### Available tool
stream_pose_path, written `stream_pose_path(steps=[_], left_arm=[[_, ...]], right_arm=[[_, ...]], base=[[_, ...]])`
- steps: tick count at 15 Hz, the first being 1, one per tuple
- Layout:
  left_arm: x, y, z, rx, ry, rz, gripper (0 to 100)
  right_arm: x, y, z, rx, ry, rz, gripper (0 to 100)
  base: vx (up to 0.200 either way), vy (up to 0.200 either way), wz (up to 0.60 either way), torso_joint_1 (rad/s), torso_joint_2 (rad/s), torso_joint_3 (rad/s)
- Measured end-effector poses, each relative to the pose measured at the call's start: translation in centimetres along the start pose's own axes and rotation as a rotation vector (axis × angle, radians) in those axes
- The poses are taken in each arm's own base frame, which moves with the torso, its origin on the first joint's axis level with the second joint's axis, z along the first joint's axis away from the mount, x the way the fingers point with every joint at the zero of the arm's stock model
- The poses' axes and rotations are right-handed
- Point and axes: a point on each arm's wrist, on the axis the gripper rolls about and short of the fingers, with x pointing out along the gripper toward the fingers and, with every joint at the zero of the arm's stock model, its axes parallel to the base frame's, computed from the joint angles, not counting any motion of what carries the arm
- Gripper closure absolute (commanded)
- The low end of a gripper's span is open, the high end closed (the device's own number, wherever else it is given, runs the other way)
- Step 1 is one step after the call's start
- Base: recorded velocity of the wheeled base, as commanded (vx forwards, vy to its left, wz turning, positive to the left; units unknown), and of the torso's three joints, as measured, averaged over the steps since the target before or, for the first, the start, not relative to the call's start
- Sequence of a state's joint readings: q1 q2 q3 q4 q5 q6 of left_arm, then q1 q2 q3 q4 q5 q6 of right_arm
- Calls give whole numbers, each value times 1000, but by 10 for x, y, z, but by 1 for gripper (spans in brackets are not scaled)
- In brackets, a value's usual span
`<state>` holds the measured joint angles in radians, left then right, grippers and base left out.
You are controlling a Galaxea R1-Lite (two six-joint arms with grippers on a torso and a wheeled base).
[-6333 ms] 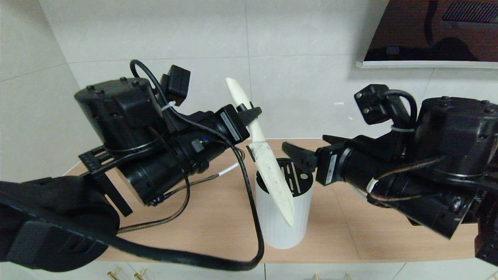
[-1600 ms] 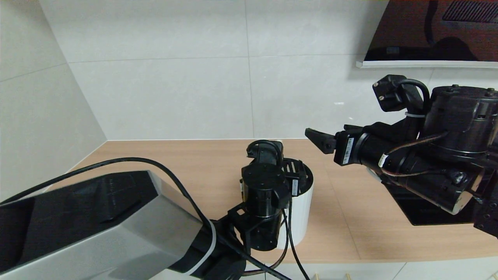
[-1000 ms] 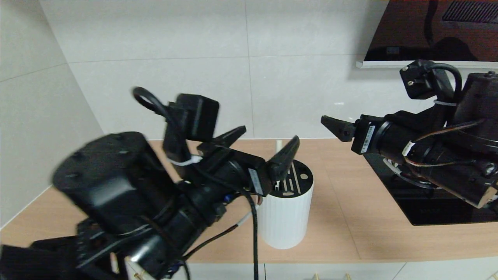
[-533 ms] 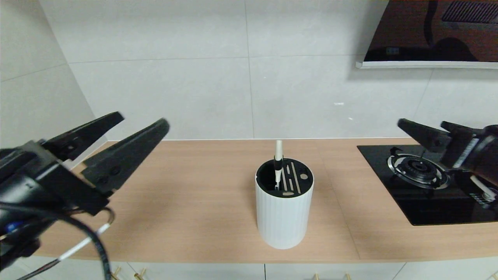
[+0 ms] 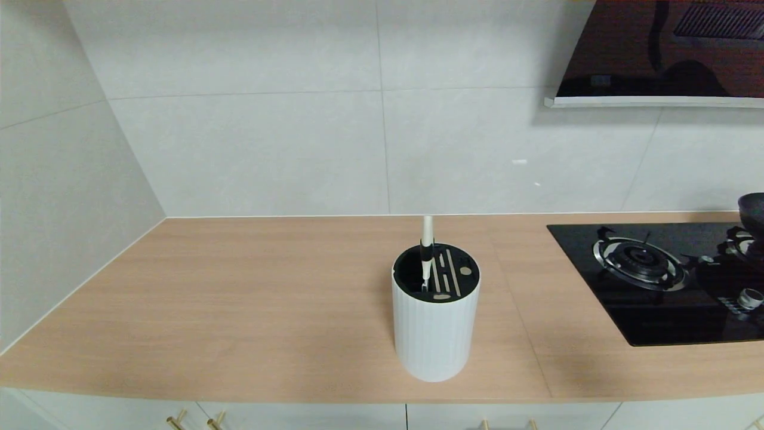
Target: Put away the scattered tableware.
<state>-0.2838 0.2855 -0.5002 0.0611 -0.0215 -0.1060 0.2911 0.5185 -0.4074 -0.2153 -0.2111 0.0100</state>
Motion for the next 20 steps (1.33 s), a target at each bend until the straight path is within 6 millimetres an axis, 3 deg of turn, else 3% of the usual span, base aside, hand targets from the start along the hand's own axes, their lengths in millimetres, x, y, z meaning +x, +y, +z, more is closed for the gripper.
stream_pose_path(steps=[3,5,7,13,16,17,20], left_arm=[[-35,-9,4,28,-146,196,0],[-43,-16,-4,50,-182,274,0],[-43,-16,-24,84,-160,320,0],[-29,-6,-69,114,-66,371,0],[-14,4,-111,154,24,349,0],[-12,6,-124,159,89,334,0],[-11,8,-134,162,138,317,0]], right_arm=[[-53,-9,-19,-99,-40,-113,0],[-68,-9,-27,-118,-86,-241,0],[-77,-5,-36,-128,-120,-284,0],[-69,-3,-85,-108,-121,-227,0],[-61,-2,-116,-48,-36,-85,0],[-60,-2,-130,-44,74,-78,0],[-60,-2,-132,-59,91,-63,0]], base=[[0,0,0,0,0,0],[0,0,0,0,0,0],[0,0,0,0,0,0],[0,0,0,0,0,0],[0,0,0,0,0,0],[0,0,0,0,0,0],[0,0,0,0,0,0]])
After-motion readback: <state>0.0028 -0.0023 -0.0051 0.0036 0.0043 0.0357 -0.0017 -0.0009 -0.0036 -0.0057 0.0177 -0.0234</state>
